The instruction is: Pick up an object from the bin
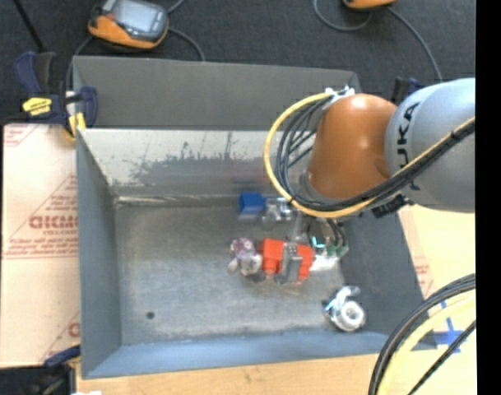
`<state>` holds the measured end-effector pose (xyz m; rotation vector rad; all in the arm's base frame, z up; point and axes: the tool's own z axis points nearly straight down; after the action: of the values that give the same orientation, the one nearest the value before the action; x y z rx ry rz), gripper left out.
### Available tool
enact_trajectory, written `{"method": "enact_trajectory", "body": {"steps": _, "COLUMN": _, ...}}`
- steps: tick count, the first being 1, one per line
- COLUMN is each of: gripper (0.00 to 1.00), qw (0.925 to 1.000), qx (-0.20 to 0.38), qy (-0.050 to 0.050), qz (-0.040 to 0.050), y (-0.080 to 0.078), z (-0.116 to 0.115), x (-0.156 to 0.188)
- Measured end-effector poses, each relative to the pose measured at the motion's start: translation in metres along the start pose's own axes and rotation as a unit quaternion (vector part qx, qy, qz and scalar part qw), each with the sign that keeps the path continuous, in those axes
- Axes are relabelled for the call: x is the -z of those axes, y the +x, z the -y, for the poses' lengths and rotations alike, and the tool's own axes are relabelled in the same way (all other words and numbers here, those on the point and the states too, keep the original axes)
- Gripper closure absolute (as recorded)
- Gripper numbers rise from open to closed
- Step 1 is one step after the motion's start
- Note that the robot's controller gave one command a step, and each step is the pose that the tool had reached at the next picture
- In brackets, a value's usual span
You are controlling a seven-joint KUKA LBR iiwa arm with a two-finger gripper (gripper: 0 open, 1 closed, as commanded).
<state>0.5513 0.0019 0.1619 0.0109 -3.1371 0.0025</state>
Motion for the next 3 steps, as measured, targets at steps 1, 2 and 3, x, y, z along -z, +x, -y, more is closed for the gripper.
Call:
{"method": "enact_trajectory", "body": {"steps": 1, "gripper": 0.0, "qw": 0.9998, "qx": -0.02, "qy": -0.001, "qz": 0.0018, "y": -0.044, "z": 0.021, "x": -0.085}}
{"method": "enact_trajectory", "body": {"steps": 2, "gripper": 0.0, "qw": 0.9966, "qx": -0.082, "qy": -0.007, "qz": 0.0038, "y": -0.072, "z": 0.073, "x": -0.089}}
{"method": "enact_trajectory", "body": {"steps": 3, "gripper": 1.0, "qw": 0.9968, "qx": -0.08, "qy": -0.006, "qz": 0.0021, "y": -0.072, "z": 0.073, "x": -0.086}}
